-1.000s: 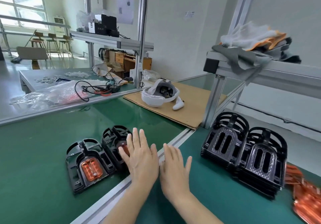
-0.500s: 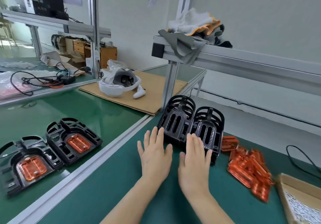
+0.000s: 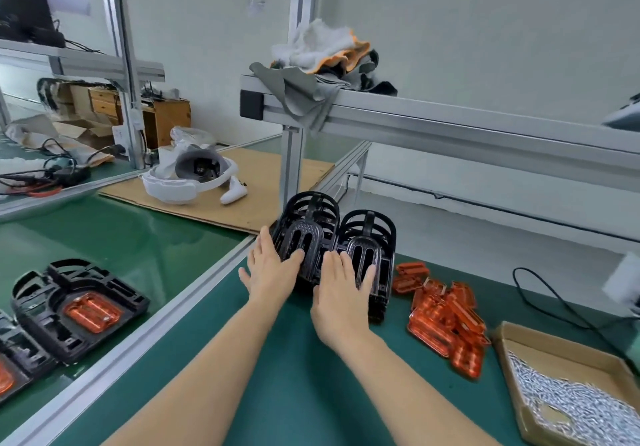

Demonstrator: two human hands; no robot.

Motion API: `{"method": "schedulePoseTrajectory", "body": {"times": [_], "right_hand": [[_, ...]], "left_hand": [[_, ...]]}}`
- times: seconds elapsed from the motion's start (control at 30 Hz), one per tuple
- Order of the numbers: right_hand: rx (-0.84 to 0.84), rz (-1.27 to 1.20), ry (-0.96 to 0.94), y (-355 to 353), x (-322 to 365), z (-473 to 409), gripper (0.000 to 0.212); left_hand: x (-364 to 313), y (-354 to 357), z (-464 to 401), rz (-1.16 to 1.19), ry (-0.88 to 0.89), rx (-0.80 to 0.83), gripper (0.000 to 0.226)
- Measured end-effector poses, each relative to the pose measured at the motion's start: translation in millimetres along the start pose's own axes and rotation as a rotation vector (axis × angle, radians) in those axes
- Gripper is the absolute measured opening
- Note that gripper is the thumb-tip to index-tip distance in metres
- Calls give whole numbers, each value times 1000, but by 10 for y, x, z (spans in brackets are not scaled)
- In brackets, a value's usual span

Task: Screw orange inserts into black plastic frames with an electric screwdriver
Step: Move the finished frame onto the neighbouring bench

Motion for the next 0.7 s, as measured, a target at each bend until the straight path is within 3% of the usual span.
{"method": "schedulePoseTrajectory", "body": {"times": [0.2, 0.43, 0.7], "right_hand": [[42, -14, 15, 68, 24, -52, 63], [-84, -92, 24, -129, -91, 114, 57], [-187, -523, 128, -439, -566, 621, 44]], "left_hand": [[19, 3, 52, 178, -22, 46, 69], [-64, 19, 284, 424, 85, -3, 67], [-221, 326, 824, 672, 63, -7, 67]]}}
Point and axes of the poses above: each hand's wrist, its own z-axis away from the middle knuckle, its own y-axis out of the palm, x = y × z, the point moved 8 cm from there along -z, towards the middle knuckle, and after that the axes turned 3 degrees about y, right-handed, at the moved point
